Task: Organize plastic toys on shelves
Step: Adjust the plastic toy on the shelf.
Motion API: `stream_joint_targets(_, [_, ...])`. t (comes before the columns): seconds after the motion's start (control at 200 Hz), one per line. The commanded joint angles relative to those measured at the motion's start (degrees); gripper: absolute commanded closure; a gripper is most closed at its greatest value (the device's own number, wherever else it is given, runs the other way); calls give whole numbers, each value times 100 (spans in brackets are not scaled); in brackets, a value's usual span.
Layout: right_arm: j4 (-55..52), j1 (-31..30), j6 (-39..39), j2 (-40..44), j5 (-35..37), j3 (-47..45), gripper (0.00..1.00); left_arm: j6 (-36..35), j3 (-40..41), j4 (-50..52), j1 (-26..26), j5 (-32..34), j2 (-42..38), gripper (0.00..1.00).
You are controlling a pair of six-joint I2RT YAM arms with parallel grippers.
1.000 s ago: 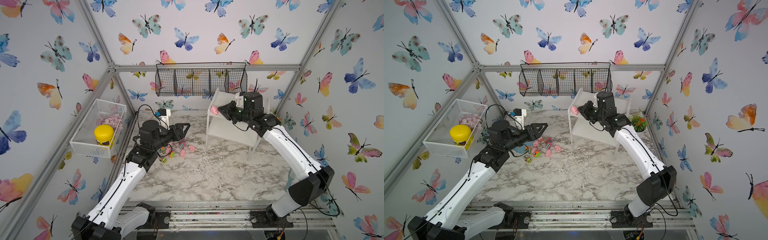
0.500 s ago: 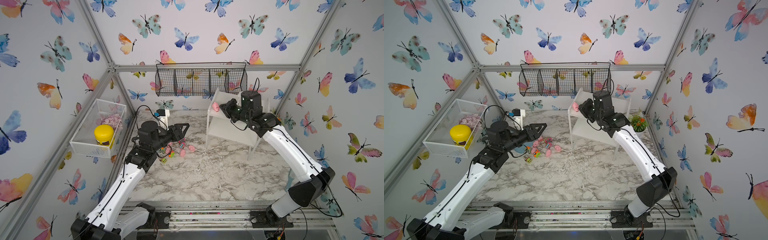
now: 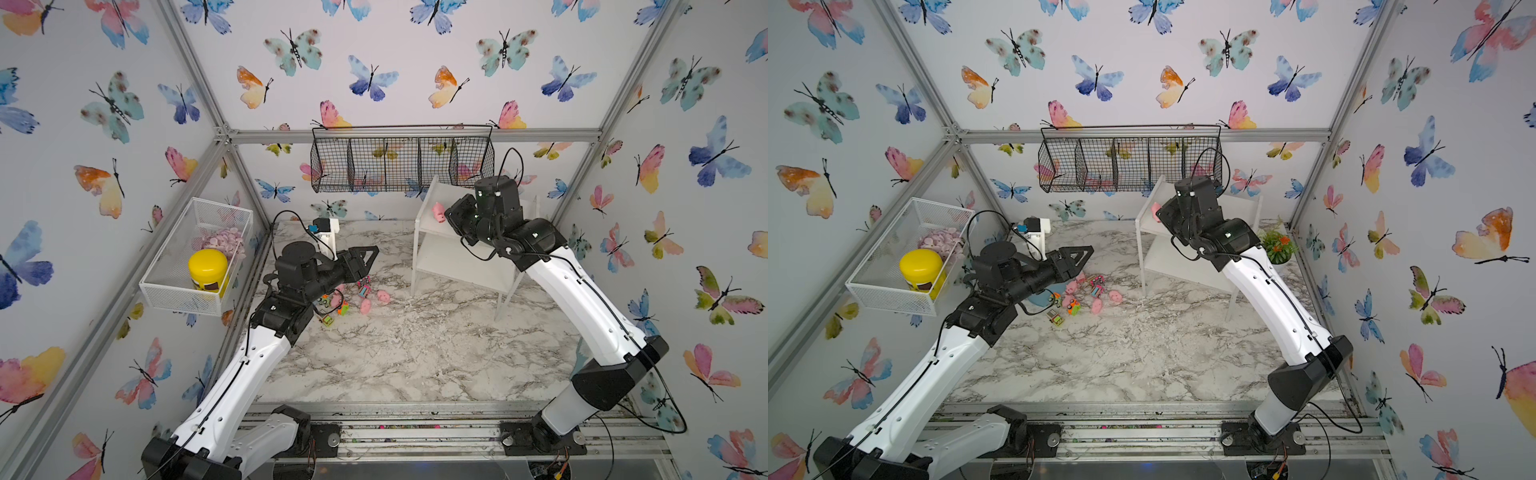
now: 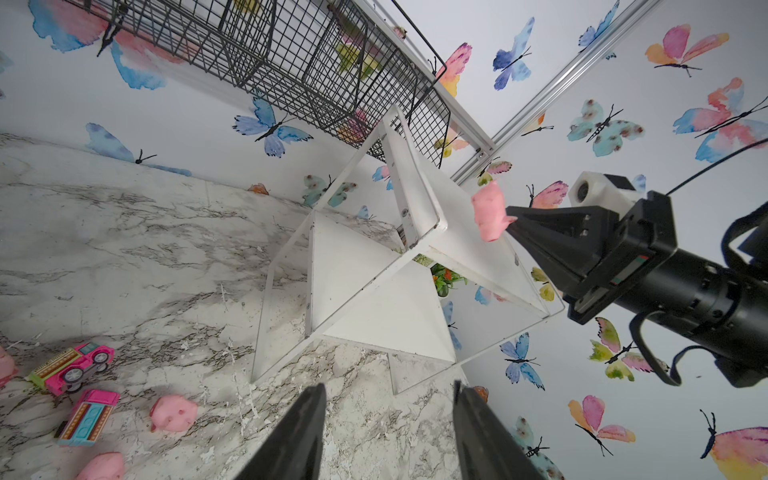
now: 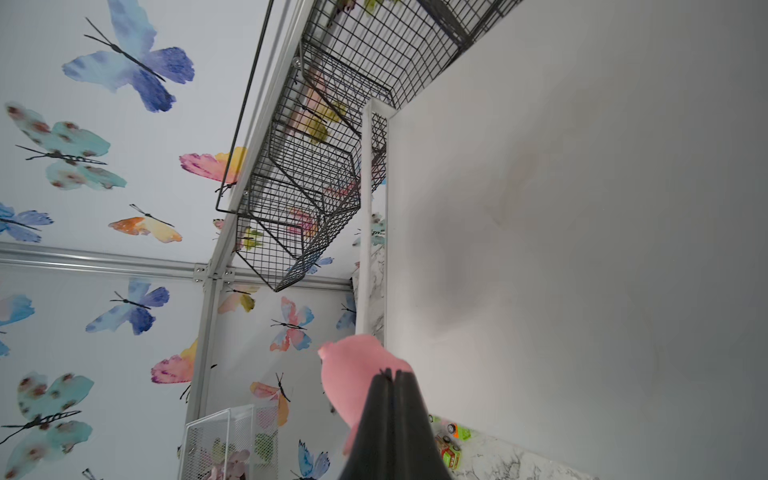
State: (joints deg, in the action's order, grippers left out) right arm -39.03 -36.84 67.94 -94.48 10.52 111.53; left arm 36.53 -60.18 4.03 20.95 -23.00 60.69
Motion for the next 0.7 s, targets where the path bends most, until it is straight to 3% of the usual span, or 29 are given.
stream_joint_targets(0.0, [-231, -43, -43, -130, 257, 196, 97, 12, -11, -148, -41, -111, -101, 45])
stream_joint_targets(0.185, [-141, -43, -123, -198, 283, 201, 97, 18, 22, -131, -47, -111, -144, 46])
stream_joint_targets(0.696, [206, -43, -266, -53, 24, -38, 84, 20, 55, -113, -56, -118, -162, 45])
